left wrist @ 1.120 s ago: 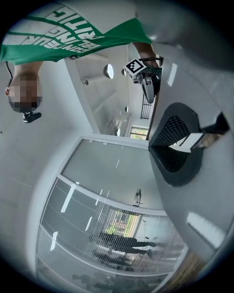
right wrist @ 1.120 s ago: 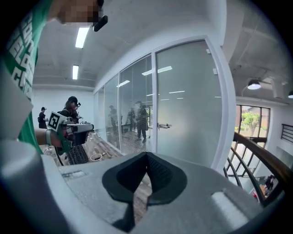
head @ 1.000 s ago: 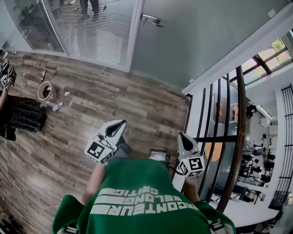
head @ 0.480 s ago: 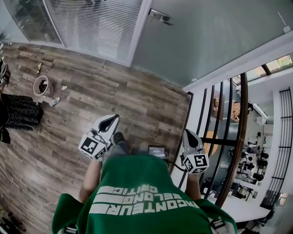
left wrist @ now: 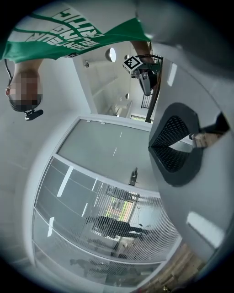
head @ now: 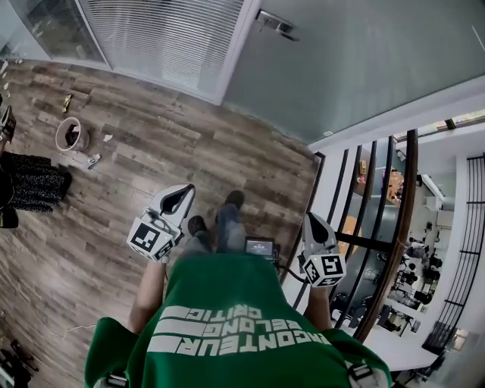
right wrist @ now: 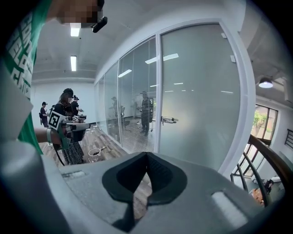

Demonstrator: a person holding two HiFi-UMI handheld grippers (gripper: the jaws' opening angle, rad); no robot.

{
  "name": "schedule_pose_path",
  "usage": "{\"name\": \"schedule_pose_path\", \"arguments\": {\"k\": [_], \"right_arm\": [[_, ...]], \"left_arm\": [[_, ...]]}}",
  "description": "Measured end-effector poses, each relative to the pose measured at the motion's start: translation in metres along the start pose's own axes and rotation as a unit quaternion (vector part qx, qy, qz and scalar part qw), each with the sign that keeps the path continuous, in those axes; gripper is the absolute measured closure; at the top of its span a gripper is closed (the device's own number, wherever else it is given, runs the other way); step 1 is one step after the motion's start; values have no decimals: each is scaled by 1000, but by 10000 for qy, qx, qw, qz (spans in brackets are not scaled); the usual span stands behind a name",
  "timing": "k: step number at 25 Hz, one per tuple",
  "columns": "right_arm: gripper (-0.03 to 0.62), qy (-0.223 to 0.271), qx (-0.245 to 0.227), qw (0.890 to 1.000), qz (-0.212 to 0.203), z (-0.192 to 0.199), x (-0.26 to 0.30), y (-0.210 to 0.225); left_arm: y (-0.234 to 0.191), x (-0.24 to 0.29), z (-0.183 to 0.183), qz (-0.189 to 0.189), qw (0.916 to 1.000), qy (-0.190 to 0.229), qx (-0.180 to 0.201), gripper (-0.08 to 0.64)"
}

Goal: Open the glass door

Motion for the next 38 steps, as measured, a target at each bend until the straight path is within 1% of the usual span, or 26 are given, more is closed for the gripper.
{"name": "schedule_pose_path", "arguments": {"k": [3, 7, 12, 18, 21, 26, 31, 38], "right_arm": [[600, 89, -73, 9998, -177, -10, 26, 5], [600, 257, -161, 9990, -329, -36, 52, 20], [600, 420, -72, 9988, -251, -53, 73, 59], [600, 494, 110, 9987, -101, -59, 88, 115], [600, 535, 134, 9984, -135, -61, 103, 133], [600, 571, 46, 9980, -250, -65, 124, 161], [600, 618, -67, 9972, -420, -80, 141, 167], [600, 621, -396, 9956, -573, -110, 178, 171]], "left_arm": [[-4, 11, -3, -91, 10000, 6, 0, 546], [-11, 32, -20, -195, 9998, -59, 23, 546], [-22, 70, -43, -228, 9995, -23, 225, 546], [-19, 122, -68, -111, 9990, -60, 440, 546], [-16, 144, -79, -33, 9983, -98, 566, 546], [-7, 174, -83, 53, 9981, -184, 594, 546], [-10, 182, -81, 57, 9978, -266, 605, 546], [-36, 205, -87, -23, 9990, -238, 376, 546]]}}
Point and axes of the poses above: the fingertips, and each gripper's own axes: x forward along the fingers, y to its right, z out of its underside, the point moved 3 cm from there along -x, backward along the fingers, and after that the axes turned 11 degrees about -y, right-handed, at the moved point
